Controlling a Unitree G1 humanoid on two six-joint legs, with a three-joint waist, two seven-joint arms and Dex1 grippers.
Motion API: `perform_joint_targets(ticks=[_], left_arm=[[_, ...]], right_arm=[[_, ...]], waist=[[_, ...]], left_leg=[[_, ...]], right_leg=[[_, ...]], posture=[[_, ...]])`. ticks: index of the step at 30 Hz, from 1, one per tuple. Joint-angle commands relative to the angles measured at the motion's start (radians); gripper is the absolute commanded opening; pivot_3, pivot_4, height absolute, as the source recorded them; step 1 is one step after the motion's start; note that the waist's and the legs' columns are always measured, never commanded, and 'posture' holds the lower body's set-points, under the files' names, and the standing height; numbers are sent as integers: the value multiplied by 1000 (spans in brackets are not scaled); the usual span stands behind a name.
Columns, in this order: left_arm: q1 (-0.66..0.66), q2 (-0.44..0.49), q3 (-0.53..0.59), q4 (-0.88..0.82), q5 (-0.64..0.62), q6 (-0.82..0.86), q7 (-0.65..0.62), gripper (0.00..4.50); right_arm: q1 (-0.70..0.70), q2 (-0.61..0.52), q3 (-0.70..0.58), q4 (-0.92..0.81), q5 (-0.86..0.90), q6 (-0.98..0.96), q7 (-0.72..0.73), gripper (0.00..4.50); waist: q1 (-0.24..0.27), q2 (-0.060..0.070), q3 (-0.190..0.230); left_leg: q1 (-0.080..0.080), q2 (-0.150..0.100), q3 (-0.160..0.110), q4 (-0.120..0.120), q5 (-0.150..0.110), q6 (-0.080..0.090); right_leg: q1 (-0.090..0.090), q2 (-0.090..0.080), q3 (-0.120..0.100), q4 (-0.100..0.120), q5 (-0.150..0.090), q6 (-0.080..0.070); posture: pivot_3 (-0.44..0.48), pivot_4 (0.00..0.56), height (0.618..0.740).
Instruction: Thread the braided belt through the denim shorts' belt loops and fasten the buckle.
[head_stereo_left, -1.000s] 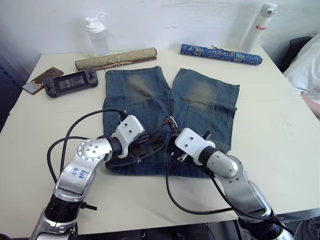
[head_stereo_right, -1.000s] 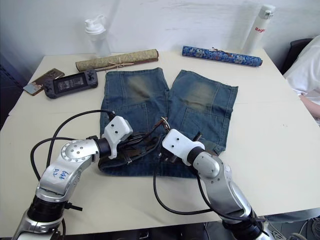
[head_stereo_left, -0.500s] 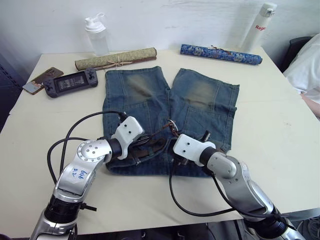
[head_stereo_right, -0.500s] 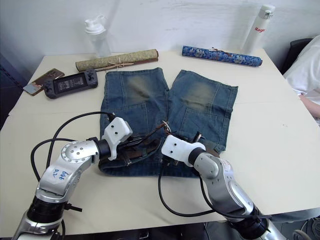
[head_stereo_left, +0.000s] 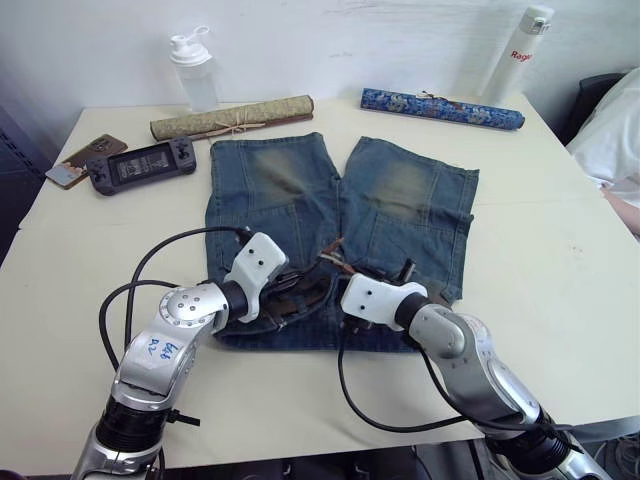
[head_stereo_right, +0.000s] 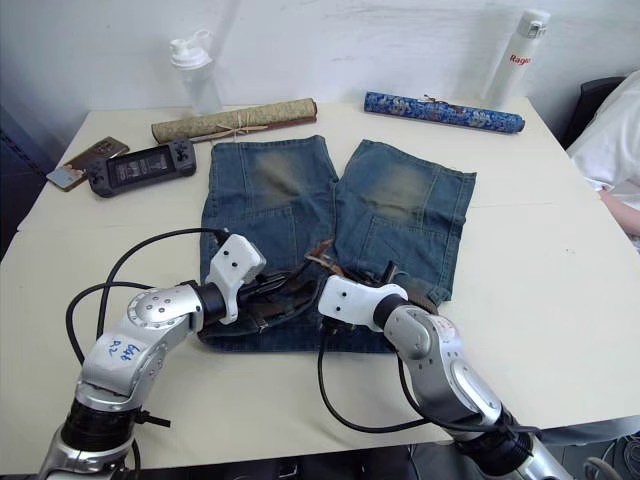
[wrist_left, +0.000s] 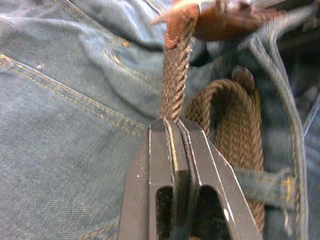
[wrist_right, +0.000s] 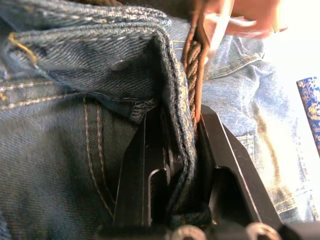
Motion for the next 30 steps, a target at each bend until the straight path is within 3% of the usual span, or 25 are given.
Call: perform_joint_targets(ticks=[1, 12, 14, 17, 23, 30], left_arm=[[-13, -10, -4, -65, -22, -20, 6, 0], [18, -12, -16, -27, -16, -105, 2, 0], [19, -21, -12, -24, -21, -103, 7, 0], [15, -31, -17, -12, -22, -105, 10, 0], [22, -36, -31, 24, -14, -139, -1, 0], [10, -40, -50, 75, -10, -187, -13, 0]], right_arm=[[-1, 19, -5, 2, -15, -31, -5, 38], [-6, 48, -17, 7, 8, -99, 47, 38], [1, 68, -45, -3, 7, -71, 27, 1103], [27, 105, -92, -30, 61, -14, 36, 1982], [71, 132, -221, -183, 141, 146, 100, 4434], [32, 23, -406, -408, 342, 312, 272, 4434]], waist=[[-1, 0, 0], [-2, 0, 0], [-2, 0, 0], [-2, 0, 0], [0, 0, 0], [2, 0, 0]], left_leg=[[0, 0, 0, 0, 0, 0], [0, 0, 0, 0, 0, 0], [0, 0, 0, 0, 0, 0], [0, 0, 0, 0, 0, 0], [0, 0, 0, 0, 0, 0], [0, 0, -1, 0, -1, 1]], right_leg=[[0, 0, 0, 0, 0, 0], [0, 0, 0, 0, 0, 0], [0, 0, 0, 0, 0, 0], [0, 0, 0, 0, 0, 0], [0, 0, 0, 0, 0, 0], [1, -1, 0, 0, 0, 0]], posture=[[0, 150, 717], [0, 150, 717], [0, 150, 717], [0, 150, 717], [0, 150, 717], [0, 150, 717]])
